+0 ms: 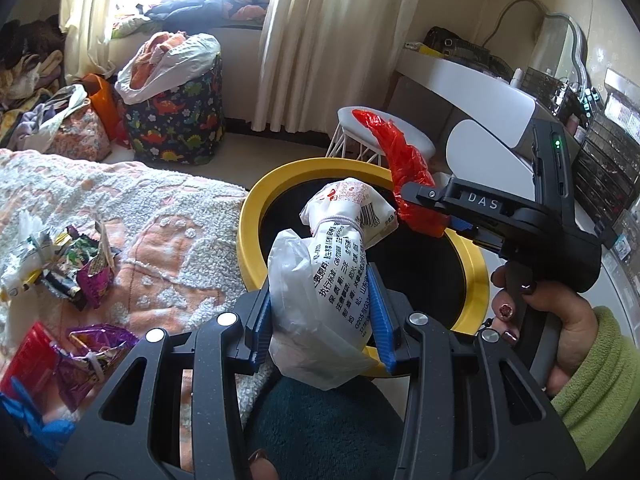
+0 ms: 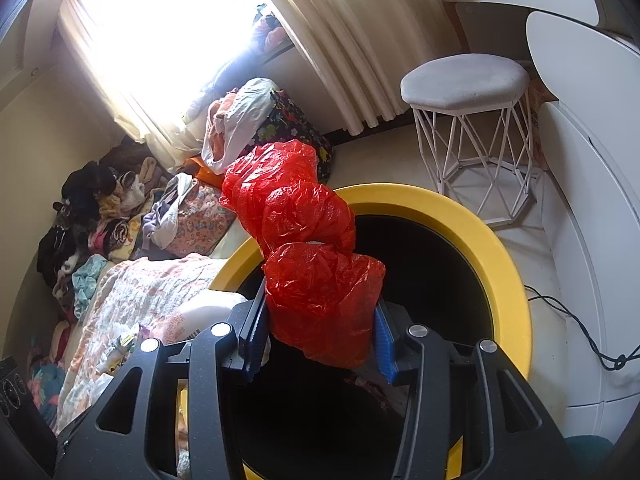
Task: Collect trash
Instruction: 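Carry both held bags over the yellow bin, then open both grippers over the bin, dropping the red bags and white printed bag, then move both grippers back over the trash on the bed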
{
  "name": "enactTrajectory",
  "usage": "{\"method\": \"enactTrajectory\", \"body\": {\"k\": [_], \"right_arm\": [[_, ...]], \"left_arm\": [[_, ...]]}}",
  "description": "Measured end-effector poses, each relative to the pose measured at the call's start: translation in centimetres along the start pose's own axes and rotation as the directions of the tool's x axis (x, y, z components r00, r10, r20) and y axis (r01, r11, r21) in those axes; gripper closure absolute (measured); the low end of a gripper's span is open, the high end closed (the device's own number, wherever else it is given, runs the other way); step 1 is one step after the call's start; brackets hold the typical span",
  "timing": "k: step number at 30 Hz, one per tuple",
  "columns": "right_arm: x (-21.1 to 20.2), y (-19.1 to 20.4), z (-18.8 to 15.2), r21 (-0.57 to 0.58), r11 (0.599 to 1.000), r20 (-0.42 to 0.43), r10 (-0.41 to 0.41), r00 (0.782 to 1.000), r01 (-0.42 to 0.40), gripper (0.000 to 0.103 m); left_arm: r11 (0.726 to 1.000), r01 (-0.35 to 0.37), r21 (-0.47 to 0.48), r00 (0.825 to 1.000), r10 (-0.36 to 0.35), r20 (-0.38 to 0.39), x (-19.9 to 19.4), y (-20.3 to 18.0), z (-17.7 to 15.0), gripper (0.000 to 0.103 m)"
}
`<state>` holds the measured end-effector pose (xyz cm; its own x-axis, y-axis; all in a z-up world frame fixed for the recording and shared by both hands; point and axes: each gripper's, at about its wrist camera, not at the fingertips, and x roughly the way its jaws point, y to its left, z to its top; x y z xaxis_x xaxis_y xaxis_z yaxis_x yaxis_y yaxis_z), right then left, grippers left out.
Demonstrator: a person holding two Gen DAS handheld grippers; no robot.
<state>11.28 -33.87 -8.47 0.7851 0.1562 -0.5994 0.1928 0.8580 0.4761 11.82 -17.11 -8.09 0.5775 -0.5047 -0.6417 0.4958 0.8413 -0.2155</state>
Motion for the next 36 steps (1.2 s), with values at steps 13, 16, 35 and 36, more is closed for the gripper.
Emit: {"method": "enactTrajectory", "body": {"k": [13, 16, 35, 36], "right_arm": [[-0.1, -1.2, 0.2, 0.050, 0.998, 0.014, -0.025, 1.000, 0.024, 0.040], [-0.1, -1.2, 0.1, 0.061, 0.998, 0.016, -0.026, 1.000, 0.025, 0.035], [-0.7, 1.9, -0.4, -0.047, 0.999, 0.059, -0.024, 0.998, 0.027, 0.024], [-0.8, 2.2, -0.5, -0.056, 0.998, 0.060, -0.022, 0.998, 0.025, 0.023]], "left_arm": [[1.000, 0.000, 0.005, 1.000, 0.000, 0.028, 1.2, 0.1, 0.6, 0.039], [1.000, -0.022, -0.008, 0.998, 0.022, 0.059, 0.6, 0.5, 0.6, 0.016], [0.990, -0.107, -0.095, 0.981, 0.121, 0.153, -3.7, 3.4, 0.5, 0.011], [0.989, -0.110, -0.100, 0.979, 0.125, 0.158, -4.0, 3.5, 0.6, 0.011]]}}
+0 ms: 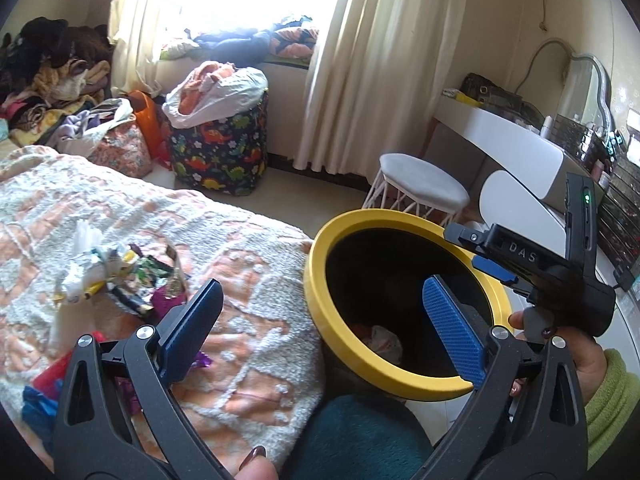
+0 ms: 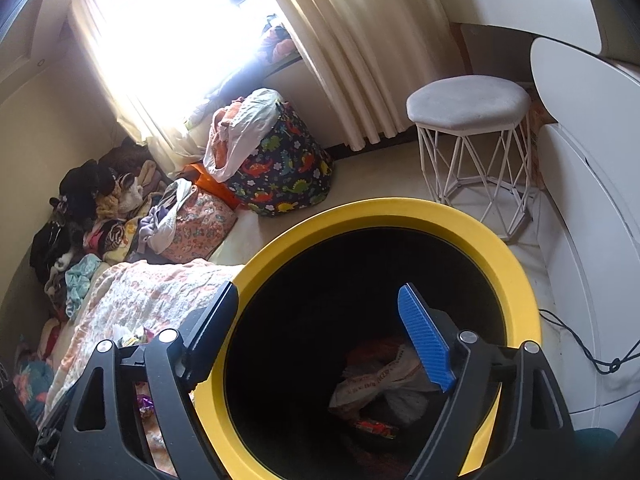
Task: Collect trash
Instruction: 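Move both grippers back over the trash on the bed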
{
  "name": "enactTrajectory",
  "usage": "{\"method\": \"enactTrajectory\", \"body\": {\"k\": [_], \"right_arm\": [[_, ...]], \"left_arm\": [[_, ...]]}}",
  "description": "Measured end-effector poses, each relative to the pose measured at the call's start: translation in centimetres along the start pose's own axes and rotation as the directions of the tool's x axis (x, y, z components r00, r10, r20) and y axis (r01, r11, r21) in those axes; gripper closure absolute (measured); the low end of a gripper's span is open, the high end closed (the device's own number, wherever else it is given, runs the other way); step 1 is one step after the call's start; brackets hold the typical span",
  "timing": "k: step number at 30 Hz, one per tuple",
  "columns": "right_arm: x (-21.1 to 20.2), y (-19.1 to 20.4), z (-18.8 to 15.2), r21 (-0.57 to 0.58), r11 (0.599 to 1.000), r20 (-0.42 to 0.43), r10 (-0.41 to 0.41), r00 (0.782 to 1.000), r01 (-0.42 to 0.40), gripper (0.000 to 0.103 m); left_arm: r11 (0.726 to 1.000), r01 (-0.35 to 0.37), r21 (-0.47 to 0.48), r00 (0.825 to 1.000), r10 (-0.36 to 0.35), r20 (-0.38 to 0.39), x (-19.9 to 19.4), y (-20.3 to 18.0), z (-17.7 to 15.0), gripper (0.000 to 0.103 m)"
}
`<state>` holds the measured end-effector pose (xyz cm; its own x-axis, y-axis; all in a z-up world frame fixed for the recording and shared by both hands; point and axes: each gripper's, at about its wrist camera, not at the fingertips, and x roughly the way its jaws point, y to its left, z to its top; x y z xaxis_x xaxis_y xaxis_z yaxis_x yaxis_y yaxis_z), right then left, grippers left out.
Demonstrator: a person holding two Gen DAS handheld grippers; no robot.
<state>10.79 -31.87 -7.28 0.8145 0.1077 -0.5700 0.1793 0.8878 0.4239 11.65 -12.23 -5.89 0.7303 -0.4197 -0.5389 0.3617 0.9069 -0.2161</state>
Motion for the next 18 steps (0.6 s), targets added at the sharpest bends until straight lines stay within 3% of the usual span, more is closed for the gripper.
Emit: {"method": "enactTrajectory", "body": {"k": [18], "right_arm": [[-1.2, 4.5, -0.6, -0.116, 0.992, 0.024, 0.061, 0.998, -0.057, 0.021]], "left_arm": [[0.997, -0.071, -0.038, 0.994, 0.074, 0.083, -3.1, 2.4, 1.0, 0.011]]}}
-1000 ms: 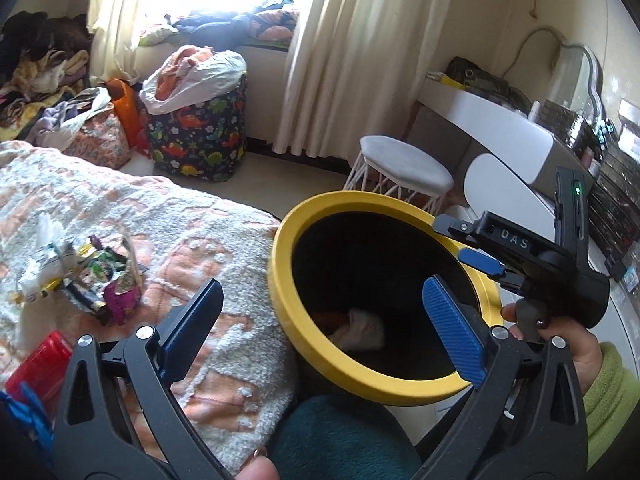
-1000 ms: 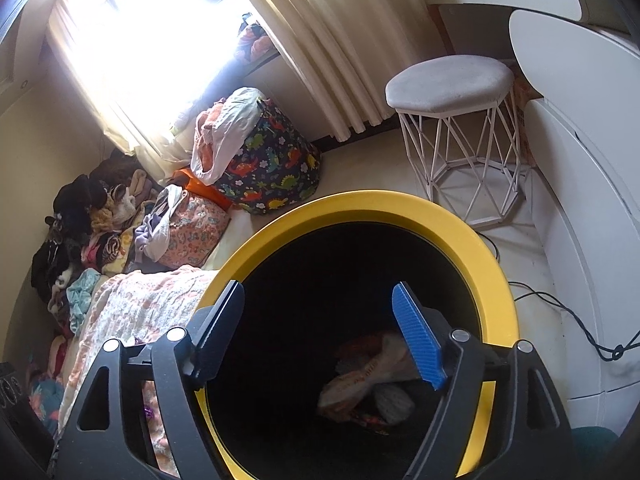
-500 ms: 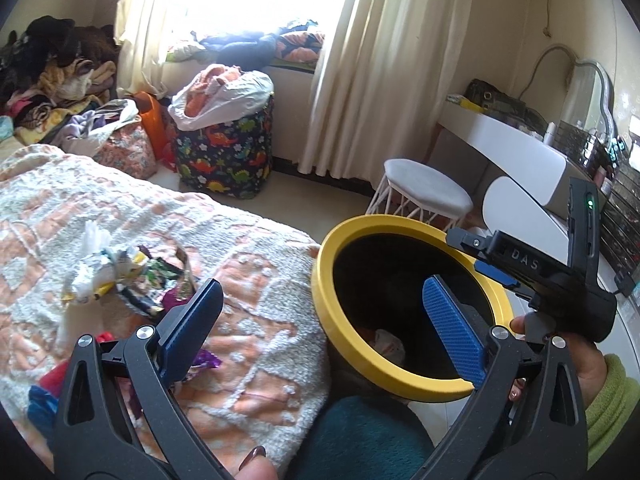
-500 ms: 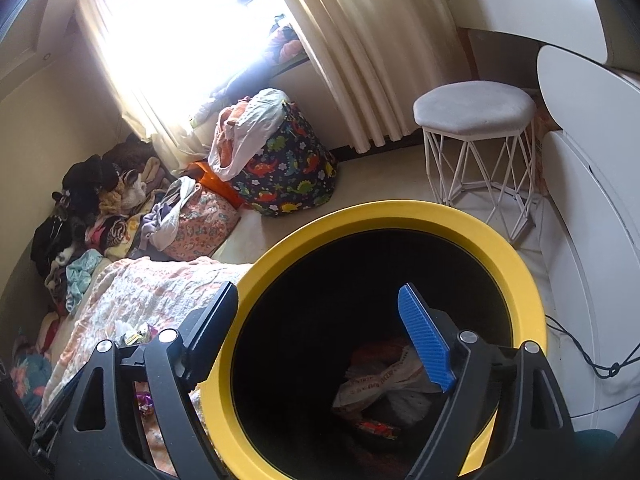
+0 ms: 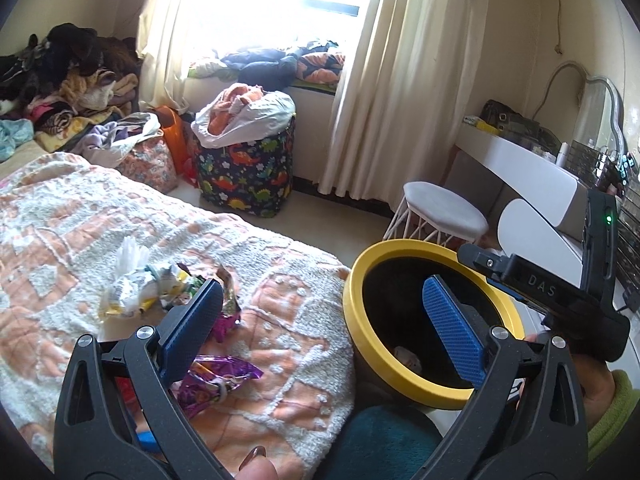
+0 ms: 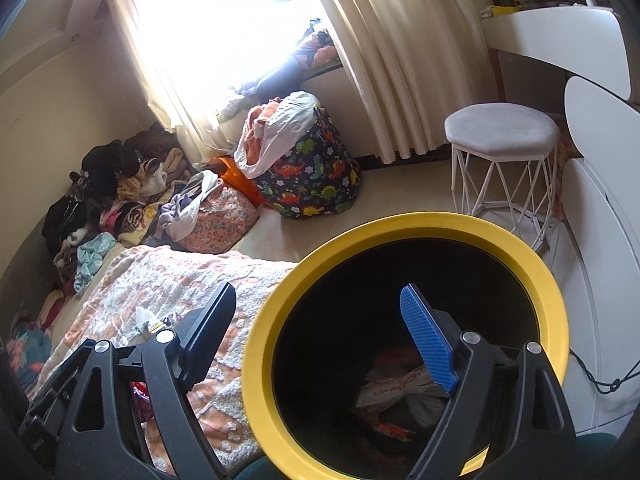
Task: Collect trash
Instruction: 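Move both grippers back over the trash on the bed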
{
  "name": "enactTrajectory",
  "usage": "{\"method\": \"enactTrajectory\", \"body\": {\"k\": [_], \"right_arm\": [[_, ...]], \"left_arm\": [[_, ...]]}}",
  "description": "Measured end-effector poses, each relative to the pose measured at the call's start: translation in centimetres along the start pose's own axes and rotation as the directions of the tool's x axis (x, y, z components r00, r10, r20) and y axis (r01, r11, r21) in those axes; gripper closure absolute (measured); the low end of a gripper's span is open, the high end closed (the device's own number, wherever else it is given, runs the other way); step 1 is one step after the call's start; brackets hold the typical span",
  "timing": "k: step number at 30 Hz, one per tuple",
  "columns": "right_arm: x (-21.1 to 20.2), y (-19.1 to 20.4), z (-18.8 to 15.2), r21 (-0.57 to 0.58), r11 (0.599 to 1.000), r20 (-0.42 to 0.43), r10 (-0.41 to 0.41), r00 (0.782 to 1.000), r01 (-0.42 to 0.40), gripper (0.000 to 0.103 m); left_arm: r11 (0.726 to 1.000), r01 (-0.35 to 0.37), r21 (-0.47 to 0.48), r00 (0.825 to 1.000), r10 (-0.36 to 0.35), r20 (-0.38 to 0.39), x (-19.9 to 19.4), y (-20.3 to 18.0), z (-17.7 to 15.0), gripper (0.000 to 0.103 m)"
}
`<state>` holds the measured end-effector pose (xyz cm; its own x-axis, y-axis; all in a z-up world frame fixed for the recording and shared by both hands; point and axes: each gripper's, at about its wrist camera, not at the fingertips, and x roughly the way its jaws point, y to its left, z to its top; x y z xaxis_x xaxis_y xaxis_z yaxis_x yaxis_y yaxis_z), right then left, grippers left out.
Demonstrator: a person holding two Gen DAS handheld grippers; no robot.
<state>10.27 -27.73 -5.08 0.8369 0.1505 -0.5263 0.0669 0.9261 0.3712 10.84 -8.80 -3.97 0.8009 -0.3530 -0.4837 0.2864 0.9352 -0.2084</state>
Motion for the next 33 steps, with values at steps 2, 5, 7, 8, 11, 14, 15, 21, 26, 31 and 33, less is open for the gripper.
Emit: {"method": "enactTrajectory", "body": {"k": [2, 5, 7, 8, 11, 14, 15, 21, 26, 31, 33], "right_arm": [[-0.1, 0.3, 0.0, -0.008, 1.000, 0.000, 0.008, 1.000, -0.008, 0.021], [-0.1, 1.1, -0.2, -0.027, 0.999, -0.004, 0.020, 1.000, -0.020, 0.021], [0.0, 1.6, -0.3, -0.038, 0.999, -0.009, 0.028, 1.000, -0.028, 0.021], [0.0, 1.8, -0.4, -0.042, 0.999, -0.011, 0.032, 0.999, -0.032, 0.021], [-0.1, 2.6, -0.6, -0.063, 0.997, -0.014, 0.047, 0.999, -0.047, 0.021], [-0.2, 3.3, -0.7, -0.080, 0.995, -0.018, 0.060, 0.998, -0.062, 0.021], [-0.2, 3.6, -0.8, -0.085, 0.994, -0.020, 0.065, 0.998, -0.066, 0.021], [-0.1, 5.1, -1.4, -0.116, 0.989, -0.035, 0.092, 0.995, -0.095, 0.021], [0.1, 6.6, -2.2, -0.146, 0.981, -0.058, 0.118, 0.991, -0.125, 0.021], [0.1, 8.1, -3.2, -0.178, 0.972, -0.084, 0.140, 0.987, -0.153, 0.021], [0.1, 8.5, -3.6, -0.187, 0.969, -0.094, 0.147, 0.985, -0.162, 0.021]], "left_arm": [[1.000, -0.007, -0.006, 1.000, 0.007, 0.007, -0.3, 0.3, 0.1, 0.011], [1.000, -0.017, -0.015, 1.000, 0.017, 0.016, -0.6, 0.9, 0.3, 0.011], [0.999, -0.024, -0.021, 0.999, 0.025, 0.022, -0.9, 1.1, 0.4, 0.011], [0.999, -0.029, -0.024, 0.999, 0.030, 0.024, -1.0, 1.3, 0.4, 0.011], [0.999, -0.043, -0.032, 0.999, 0.044, 0.032, -1.3, 1.8, 0.5, 0.011], [0.998, -0.057, -0.041, 0.998, 0.058, 0.039, -1.6, 2.3, 0.7, 0.011], [0.997, -0.061, -0.044, 0.997, 0.063, 0.041, -1.7, 2.5, 0.7, 0.011], [0.993, -0.093, -0.069, 0.994, 0.097, 0.048, -2.2, 4.0, 0.8, 0.011], [0.989, -0.116, -0.087, 0.991, 0.121, 0.055, -2.8, 5.2, 0.8, 0.011], [0.985, -0.135, -0.103, 0.988, 0.142, 0.061, -3.5, 6.3, 0.7, 0.011], [0.983, -0.145, -0.111, 0.986, 0.153, 0.063, -3.8, 6.9, 0.8, 0.011]]}}
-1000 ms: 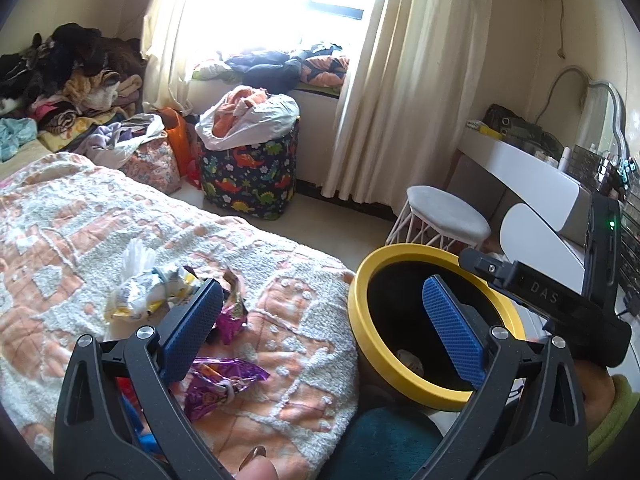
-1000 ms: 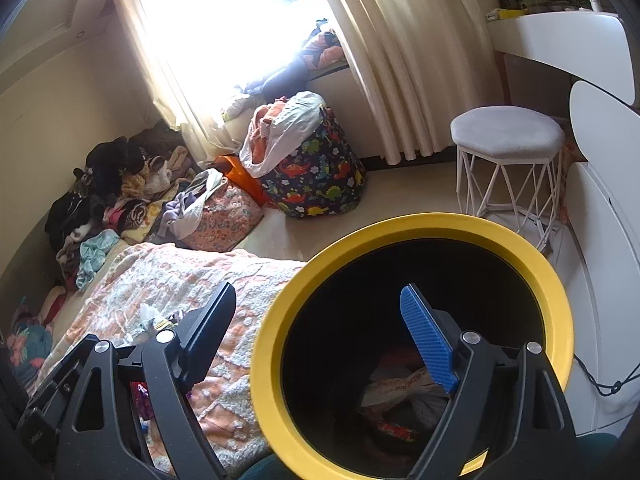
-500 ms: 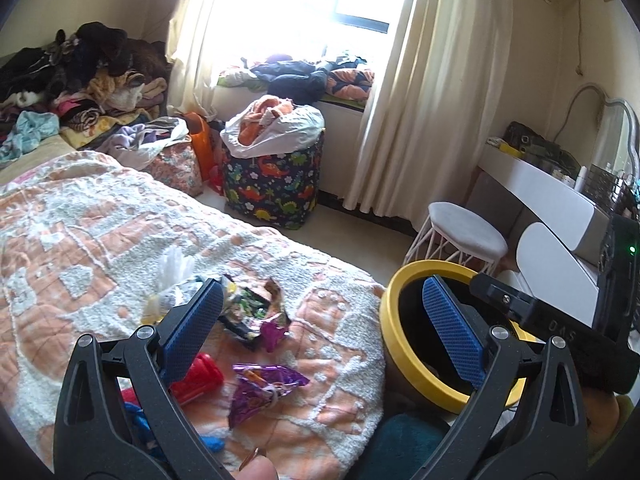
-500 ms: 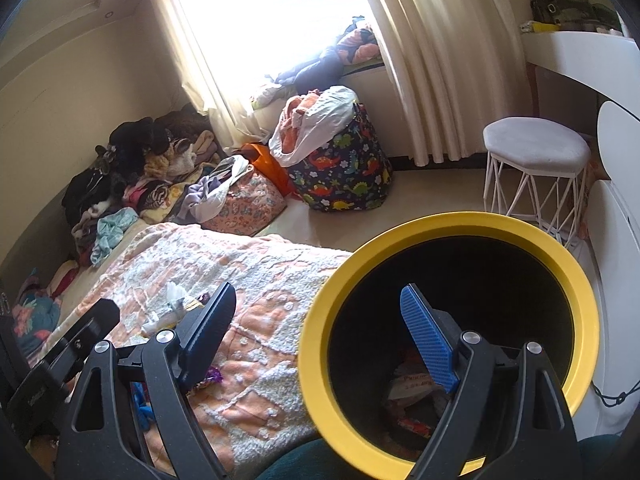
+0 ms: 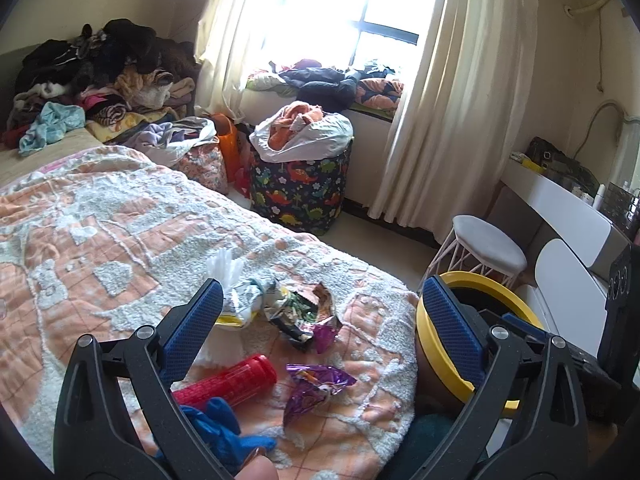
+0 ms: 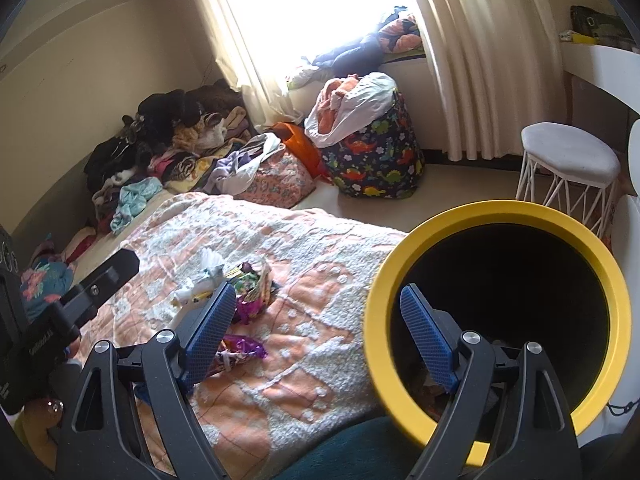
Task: Collect trash
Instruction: 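Move both grippers back over the trash on the bed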
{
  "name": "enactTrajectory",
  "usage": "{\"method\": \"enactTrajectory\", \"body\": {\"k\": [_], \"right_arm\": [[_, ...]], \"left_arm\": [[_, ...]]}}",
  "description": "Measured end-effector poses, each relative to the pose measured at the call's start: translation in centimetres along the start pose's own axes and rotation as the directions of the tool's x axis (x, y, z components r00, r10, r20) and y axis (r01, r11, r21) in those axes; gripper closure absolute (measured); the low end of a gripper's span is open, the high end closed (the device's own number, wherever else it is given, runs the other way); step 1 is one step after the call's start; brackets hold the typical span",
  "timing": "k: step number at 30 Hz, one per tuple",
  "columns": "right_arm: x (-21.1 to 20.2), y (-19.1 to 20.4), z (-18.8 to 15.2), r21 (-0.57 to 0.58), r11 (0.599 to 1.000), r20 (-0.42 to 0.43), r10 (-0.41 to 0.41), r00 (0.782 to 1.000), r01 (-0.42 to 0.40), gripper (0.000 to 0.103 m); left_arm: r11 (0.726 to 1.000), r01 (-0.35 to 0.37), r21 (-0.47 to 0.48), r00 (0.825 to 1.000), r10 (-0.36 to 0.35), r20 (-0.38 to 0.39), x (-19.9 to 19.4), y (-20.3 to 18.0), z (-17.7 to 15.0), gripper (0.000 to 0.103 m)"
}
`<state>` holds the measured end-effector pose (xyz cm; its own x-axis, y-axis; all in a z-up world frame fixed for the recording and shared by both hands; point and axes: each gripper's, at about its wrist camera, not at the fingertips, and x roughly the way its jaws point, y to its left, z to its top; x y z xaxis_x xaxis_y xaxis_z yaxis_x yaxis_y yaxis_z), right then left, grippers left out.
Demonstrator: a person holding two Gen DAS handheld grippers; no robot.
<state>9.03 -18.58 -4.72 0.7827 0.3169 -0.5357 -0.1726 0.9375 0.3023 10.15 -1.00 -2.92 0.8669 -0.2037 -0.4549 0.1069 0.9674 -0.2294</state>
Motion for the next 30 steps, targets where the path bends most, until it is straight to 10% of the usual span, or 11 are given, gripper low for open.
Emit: {"method": "enactTrajectory", "body": {"k": [17, 30], "right_arm": [[0.9, 4.3, -1.4, -0.085, 0.993, -0.065, 0.072, 0.995, -0.077, 0.021], [4.1, 6.1, -2.6, -0.085, 0.990, -0.191, 0.092, 0.977, -0.110, 0.019]], "left_arm": [[0.994, -0.087, -0.071, 0.996, 0.087, -0.001, -2.1, 5.4, -0.1, 0.011], [0.991, -0.121, -0.058, 0.983, 0.112, -0.146, -3.1, 8.7, -3.6, 0.015]]}}
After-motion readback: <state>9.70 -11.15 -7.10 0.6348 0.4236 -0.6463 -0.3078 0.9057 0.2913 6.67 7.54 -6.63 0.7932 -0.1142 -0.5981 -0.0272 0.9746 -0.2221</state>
